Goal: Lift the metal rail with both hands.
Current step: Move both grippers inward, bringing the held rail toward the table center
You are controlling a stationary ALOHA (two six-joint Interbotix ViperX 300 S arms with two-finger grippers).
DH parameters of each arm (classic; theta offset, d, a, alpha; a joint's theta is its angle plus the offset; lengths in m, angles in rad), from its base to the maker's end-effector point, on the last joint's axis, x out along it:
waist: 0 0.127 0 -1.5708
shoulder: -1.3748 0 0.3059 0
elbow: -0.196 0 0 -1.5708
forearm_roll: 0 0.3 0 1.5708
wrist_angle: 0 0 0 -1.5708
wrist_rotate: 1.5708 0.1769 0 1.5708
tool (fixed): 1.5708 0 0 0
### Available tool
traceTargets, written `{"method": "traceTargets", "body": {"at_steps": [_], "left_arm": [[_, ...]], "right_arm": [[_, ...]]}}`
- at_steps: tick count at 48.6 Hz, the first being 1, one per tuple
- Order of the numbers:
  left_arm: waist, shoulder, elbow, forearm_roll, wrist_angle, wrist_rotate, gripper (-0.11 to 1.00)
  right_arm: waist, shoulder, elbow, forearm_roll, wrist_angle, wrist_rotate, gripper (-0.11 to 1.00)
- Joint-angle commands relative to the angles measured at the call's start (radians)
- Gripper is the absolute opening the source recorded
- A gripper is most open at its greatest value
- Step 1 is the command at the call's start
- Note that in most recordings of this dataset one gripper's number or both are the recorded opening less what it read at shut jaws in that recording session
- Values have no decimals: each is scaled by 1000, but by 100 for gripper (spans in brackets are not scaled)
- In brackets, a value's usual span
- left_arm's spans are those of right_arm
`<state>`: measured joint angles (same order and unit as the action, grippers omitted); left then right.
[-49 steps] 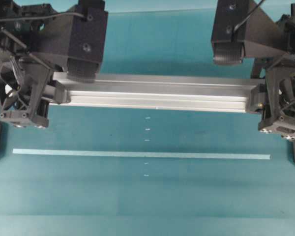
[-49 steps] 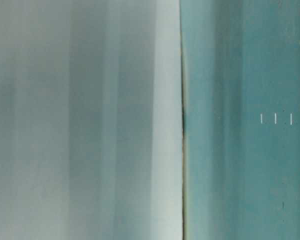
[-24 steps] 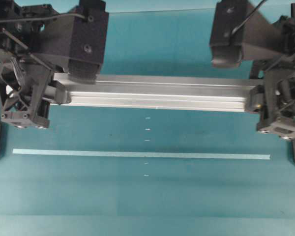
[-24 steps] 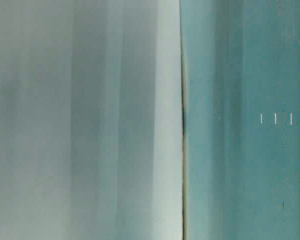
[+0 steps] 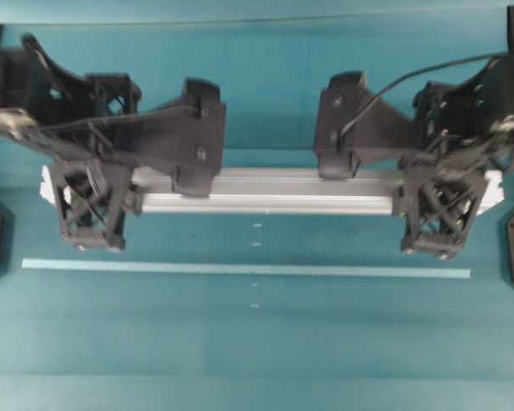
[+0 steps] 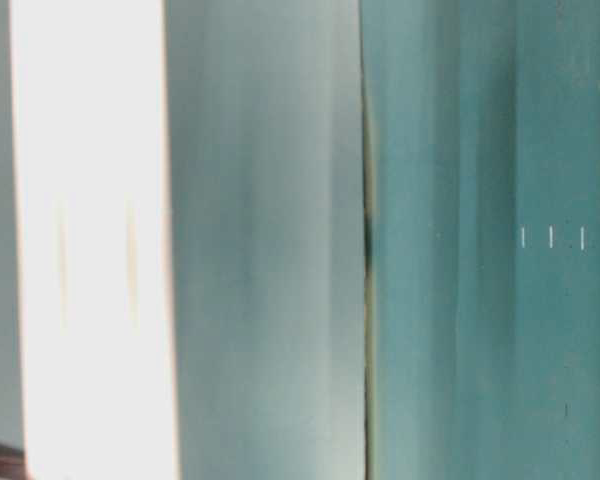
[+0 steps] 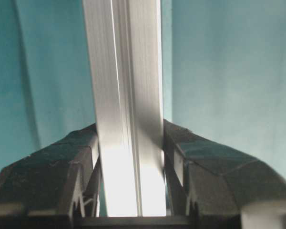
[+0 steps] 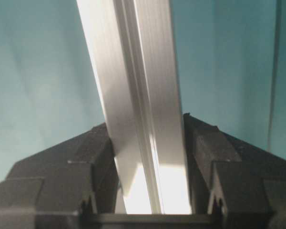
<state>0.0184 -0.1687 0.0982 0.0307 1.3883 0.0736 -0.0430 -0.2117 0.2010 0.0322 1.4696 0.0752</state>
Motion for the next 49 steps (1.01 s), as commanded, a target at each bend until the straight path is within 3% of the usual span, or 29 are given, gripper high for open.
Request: {"method": "traceTargets", "body": {"at_steps": [1, 20, 49], "left_arm": [[-2, -29, 48, -2, -57, 0, 31], [26, -6, 218, -2, -236, 2, 31], [26, 57, 437, -2, -499, -32, 31]], "right_arm": [[-6, -6, 40, -5, -64, -20, 40], [2, 64, 187, 23, -279, -48, 40], [11, 137, 350, 21, -571, -52, 40]]}}
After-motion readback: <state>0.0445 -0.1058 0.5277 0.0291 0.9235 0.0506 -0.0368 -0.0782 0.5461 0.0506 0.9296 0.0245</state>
